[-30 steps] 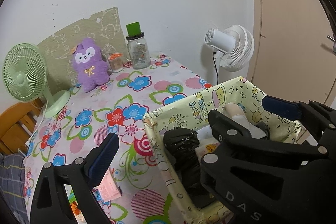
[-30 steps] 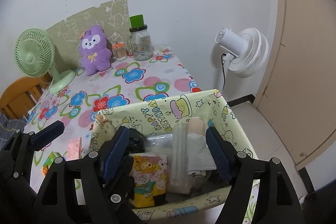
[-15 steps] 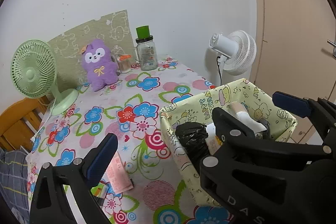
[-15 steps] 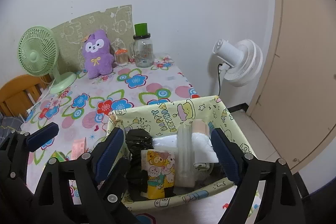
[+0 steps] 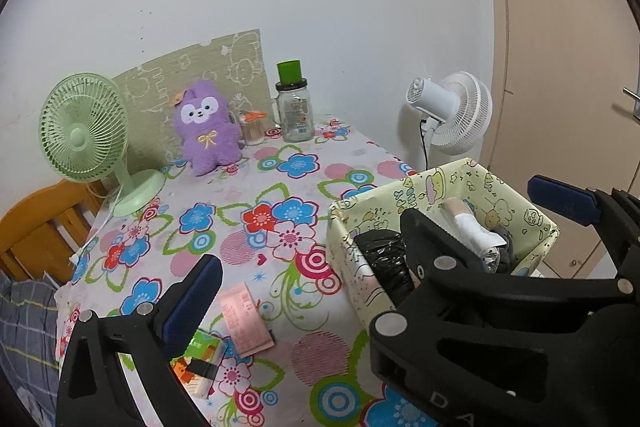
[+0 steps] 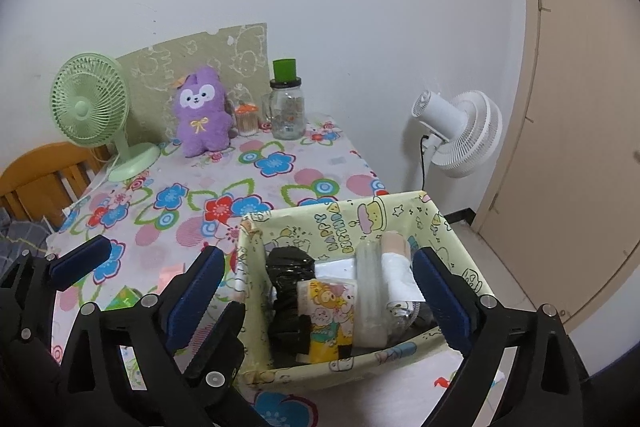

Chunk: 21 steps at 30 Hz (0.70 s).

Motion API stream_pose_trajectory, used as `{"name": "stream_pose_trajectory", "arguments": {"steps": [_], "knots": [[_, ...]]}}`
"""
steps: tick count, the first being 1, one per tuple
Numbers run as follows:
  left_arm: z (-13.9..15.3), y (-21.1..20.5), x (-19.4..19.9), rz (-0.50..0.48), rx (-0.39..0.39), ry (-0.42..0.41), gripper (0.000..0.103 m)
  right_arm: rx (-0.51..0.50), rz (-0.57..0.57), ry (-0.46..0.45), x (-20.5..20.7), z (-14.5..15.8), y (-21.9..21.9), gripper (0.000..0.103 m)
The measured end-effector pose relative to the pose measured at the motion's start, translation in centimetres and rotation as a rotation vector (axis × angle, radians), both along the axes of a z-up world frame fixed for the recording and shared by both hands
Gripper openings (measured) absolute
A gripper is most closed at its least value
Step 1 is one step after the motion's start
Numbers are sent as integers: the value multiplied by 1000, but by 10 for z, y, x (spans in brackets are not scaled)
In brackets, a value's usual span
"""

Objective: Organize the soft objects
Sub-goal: 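Withdraw both tools from the box back over the table, then move both tools toward the green tissue pack and pink paper packet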

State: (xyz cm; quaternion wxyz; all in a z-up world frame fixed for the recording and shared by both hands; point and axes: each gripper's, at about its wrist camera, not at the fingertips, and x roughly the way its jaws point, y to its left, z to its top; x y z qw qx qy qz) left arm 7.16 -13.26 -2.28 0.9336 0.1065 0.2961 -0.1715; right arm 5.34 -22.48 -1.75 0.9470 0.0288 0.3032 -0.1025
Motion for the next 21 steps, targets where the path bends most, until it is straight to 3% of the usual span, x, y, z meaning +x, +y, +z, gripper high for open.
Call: {"name": "stream_pose_trajectory", "arguments": {"steps": [21], "knots": [[7, 38, -18, 38, -22, -32, 103, -26, 48, -40, -15, 9, 42, 99]]}}
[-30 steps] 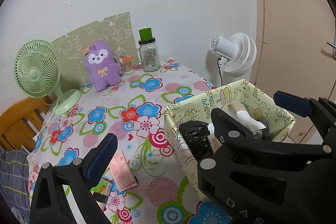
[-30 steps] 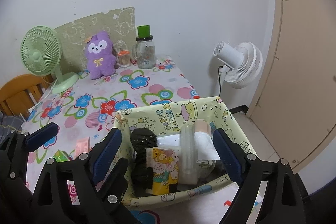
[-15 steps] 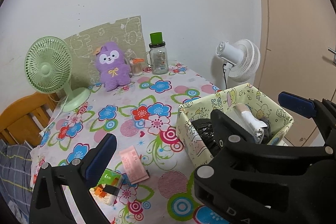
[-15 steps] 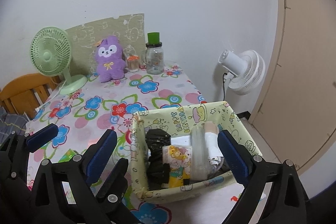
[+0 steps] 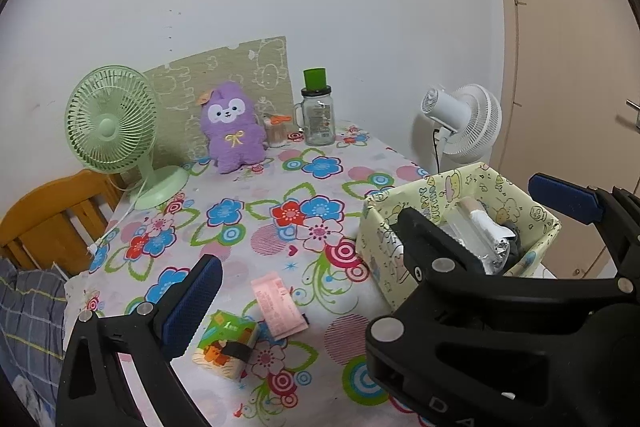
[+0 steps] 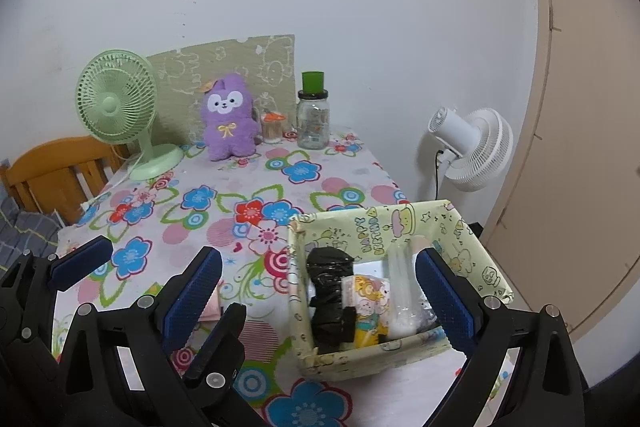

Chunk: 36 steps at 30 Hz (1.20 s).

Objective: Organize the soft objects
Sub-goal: 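Move both tools toward the green tissue pack and pink paper packet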

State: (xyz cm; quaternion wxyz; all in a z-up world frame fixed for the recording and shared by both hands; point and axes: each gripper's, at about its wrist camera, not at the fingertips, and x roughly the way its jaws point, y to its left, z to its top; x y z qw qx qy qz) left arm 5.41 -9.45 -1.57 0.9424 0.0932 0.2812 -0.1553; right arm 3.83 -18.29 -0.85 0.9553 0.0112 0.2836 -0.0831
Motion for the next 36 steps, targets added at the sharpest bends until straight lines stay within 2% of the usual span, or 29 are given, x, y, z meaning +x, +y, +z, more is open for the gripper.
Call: {"name": "stream_pose_trajectory", "arguments": {"steps": [21, 36], "knots": [[-1, 46, -12, 49, -34, -5, 103, -19, 50, -22, -8, 1, 46, 101], [-12, 73, -5, 92, -51, 20, 103, -24, 98, -18, 0, -11, 72, 102]]}}
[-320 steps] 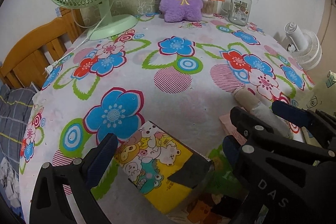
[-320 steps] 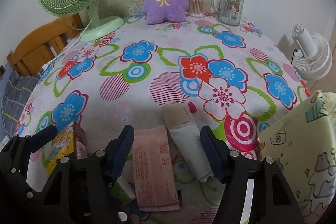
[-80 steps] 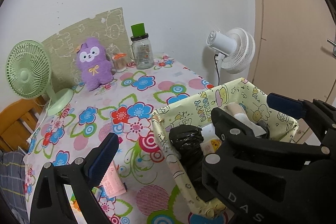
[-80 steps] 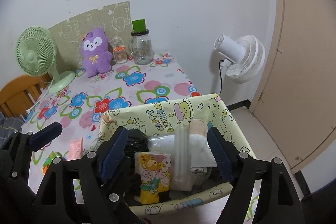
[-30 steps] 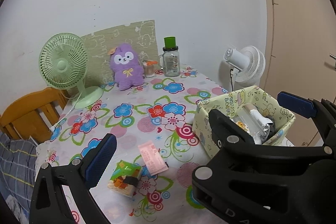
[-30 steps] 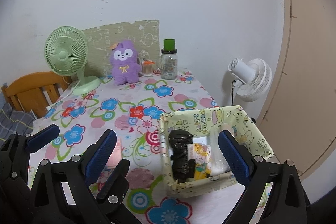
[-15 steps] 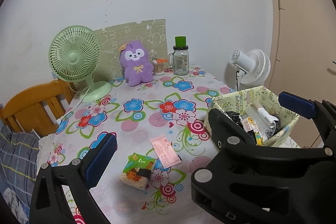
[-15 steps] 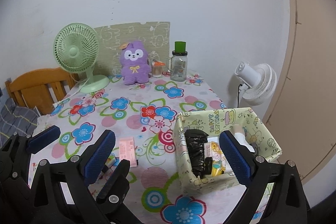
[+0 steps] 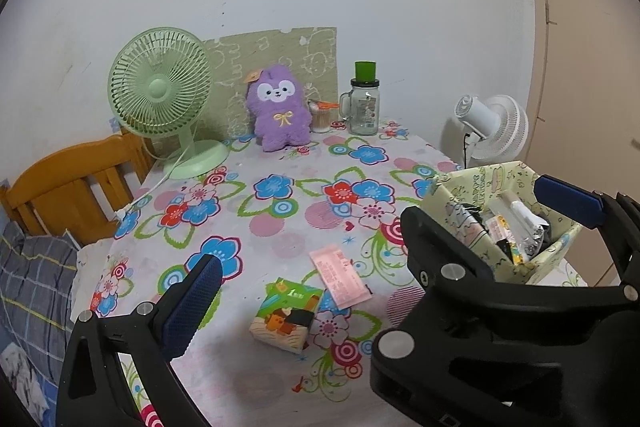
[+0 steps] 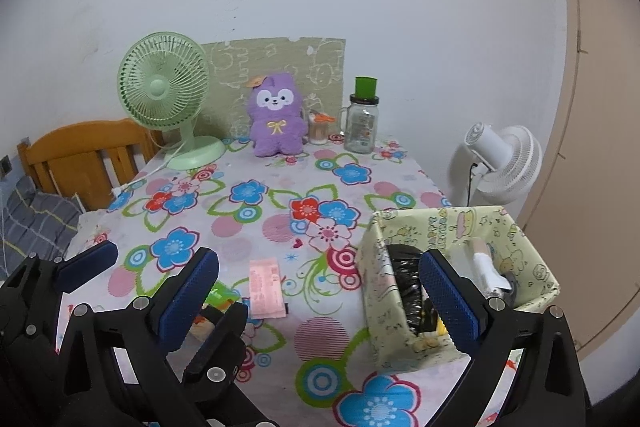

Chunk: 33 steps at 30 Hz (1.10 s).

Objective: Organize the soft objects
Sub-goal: 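Move both tools toward the green tissue pack and pink paper packet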

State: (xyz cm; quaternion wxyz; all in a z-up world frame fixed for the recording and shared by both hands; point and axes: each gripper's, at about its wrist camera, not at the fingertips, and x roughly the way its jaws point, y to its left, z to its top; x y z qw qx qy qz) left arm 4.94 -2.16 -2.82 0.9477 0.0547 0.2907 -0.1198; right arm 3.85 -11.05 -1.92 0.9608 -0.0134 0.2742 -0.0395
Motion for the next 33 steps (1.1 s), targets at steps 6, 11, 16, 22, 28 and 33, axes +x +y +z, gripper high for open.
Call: {"name": "stream_pose_trajectory", "arguments": {"steps": [6, 11, 16, 22, 28, 33], "knots": [[-8, 9, 6, 20, 1, 4, 103, 15, 25, 18, 7, -8, 7, 102], [-15, 15, 13, 30, 7, 18, 103, 6, 38, 21, 16, -17, 14, 102], [-24, 20, 21, 41, 4, 42, 103, 28, 49, 55, 27, -27, 18, 102], [-36, 26, 28, 51, 13, 66, 103, 33, 67, 78, 37, -39, 25, 102], [-46, 29, 36, 54, 15, 92, 103, 35, 79, 111, 50, -51, 28, 102], [-57, 30, 44, 53, 14, 125, 103, 30, 83, 139, 58, -61, 30, 102]]}}
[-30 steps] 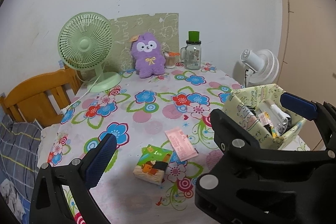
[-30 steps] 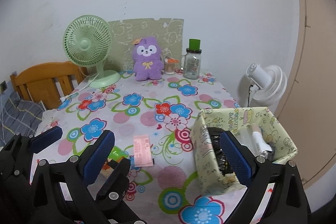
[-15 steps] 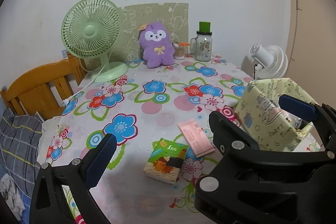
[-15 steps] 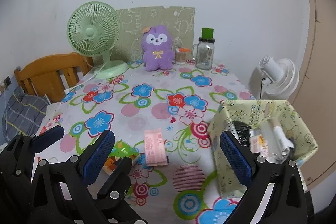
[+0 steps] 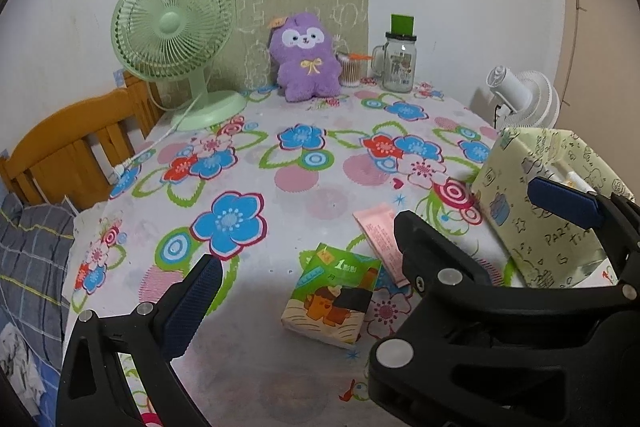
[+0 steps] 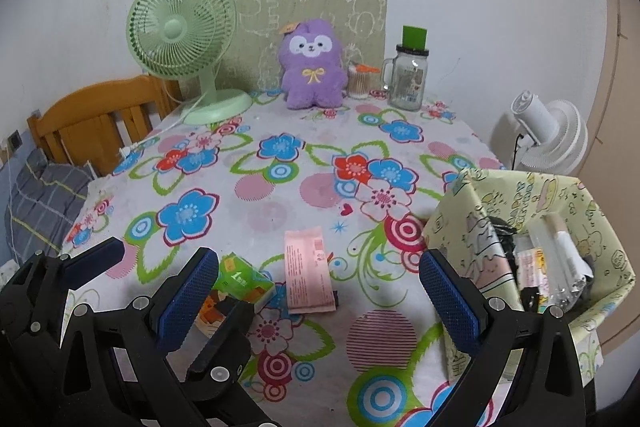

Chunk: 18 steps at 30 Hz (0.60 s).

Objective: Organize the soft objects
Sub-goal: 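Move both tools toward the green tissue pack and pink paper packet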

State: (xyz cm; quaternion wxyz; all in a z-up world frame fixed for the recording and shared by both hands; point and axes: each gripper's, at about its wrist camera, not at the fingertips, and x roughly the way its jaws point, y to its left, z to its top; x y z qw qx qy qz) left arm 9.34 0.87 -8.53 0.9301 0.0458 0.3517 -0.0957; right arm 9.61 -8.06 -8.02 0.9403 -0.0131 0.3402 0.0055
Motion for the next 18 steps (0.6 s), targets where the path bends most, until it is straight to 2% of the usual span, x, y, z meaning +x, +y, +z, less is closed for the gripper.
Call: {"name": "stream_pose_trajectory", "arguments": {"steps": [12, 18], "knots": [[-24, 4, 20, 10, 8, 74, 103, 25, 23, 99, 25, -28, 3, 101], [-34, 3, 29, 13, 11, 112, 103, 26, 30, 146, 37, -39, 4, 92]]}}
